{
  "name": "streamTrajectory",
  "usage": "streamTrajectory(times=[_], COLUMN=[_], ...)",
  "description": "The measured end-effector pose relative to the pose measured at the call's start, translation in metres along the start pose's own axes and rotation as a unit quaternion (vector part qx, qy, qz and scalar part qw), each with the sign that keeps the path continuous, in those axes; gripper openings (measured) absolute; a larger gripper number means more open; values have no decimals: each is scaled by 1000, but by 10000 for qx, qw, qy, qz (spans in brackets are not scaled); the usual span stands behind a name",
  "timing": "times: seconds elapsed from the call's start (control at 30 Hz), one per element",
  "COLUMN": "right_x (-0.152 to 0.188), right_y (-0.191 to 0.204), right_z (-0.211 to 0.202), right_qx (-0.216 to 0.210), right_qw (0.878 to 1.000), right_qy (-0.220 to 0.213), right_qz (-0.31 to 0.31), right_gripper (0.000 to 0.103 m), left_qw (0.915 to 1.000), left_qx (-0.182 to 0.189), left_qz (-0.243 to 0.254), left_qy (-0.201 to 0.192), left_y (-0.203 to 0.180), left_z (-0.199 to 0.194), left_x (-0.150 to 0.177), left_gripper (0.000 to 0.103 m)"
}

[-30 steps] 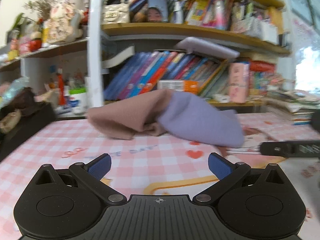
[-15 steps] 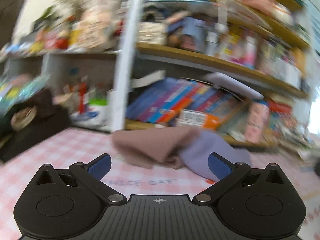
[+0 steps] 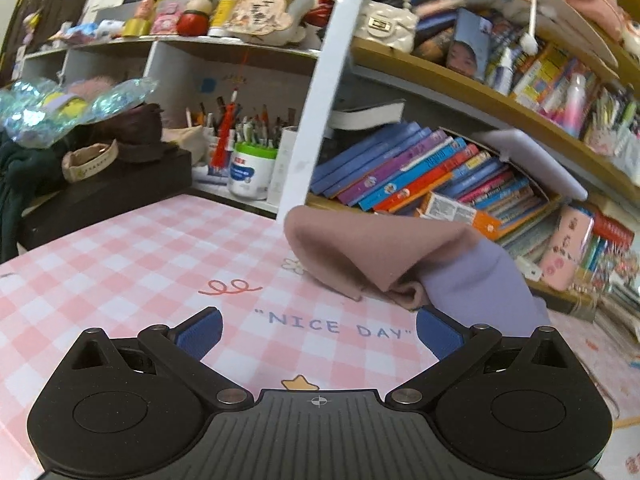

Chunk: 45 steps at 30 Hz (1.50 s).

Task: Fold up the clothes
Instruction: 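Move both grippers toward the sweater, reaching for its lavender and pink edges, then close the right gripper on the lavender edge while the left gripper grasps the pink edge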

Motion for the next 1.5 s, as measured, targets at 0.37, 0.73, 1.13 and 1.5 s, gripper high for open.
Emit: streamTrajectory(times=[0.37,0.73,1.13,1.5], right_x=[0,-2,-33,-62], right_y=[-4,-7,-74,-212], right_z=[9,-4,44,196], right_qx=[91,-184,992,2679], right_qw=[9998,9996,9940,9323], right_qy=[106,-191,153,2186], right_qz=[121,-108,-441,-1064], right_gripper=[103,103,103,61], left_qw=[9999,9998,9998,9978], left_qx=[-43,-115,-20,657], left_qz=[113,157,121,82], left_qy=[-9,-64,-146,104], left_y=[-2,-2,-1,-8], left_z=[1,-1,-4,1], left_x=[2,1,0,7], left_gripper=[103,103,103,103])
Point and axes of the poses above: each gripper's, at about its wrist camera, not at the fingertips, and z roughly the way its jaws point, y to its left, x to its underside, the point moved 2 cm from there along z, roughly the way its jaws point, and after that the axes turned 1 degree about x, right-handed, at the moved point
